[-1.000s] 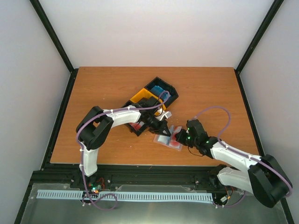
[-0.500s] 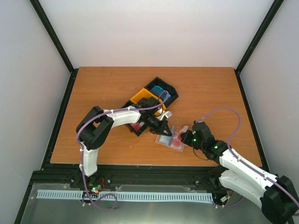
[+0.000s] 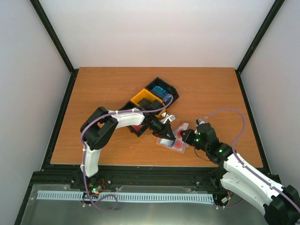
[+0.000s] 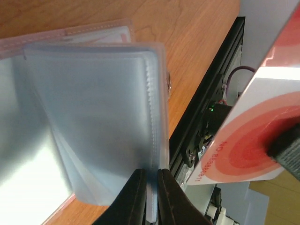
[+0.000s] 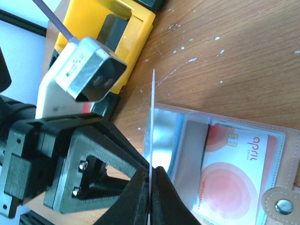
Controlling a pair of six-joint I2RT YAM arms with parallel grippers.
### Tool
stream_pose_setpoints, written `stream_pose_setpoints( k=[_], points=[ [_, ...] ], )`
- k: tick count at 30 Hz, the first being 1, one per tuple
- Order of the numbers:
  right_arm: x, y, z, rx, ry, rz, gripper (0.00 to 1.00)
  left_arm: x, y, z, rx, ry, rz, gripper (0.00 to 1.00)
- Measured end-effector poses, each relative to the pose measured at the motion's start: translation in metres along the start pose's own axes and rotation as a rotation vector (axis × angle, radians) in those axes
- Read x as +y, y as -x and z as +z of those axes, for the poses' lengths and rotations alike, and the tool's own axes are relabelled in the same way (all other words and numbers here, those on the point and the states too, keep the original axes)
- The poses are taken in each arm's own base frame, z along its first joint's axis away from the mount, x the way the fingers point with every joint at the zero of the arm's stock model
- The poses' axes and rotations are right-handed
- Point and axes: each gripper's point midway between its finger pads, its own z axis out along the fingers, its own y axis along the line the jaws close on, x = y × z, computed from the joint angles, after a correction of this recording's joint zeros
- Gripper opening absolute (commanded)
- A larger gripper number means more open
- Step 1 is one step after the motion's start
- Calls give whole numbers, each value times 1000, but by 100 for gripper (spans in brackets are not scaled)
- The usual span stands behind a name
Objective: Put the credit cards into the card holder
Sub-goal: Turn over the card slot in the card holder.
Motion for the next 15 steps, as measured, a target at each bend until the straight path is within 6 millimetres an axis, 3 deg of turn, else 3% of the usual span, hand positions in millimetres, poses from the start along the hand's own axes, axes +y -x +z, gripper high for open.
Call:
stream_pose_setpoints(
  k=[8, 15],
  points=[
    [-13, 2, 5, -7, -76, 16, 3, 1, -7, 9, 29, 14, 6, 7],
    [-20, 4, 1, -19, -119, 19, 3, 17, -5, 8, 5, 106, -14, 5]
  ],
)
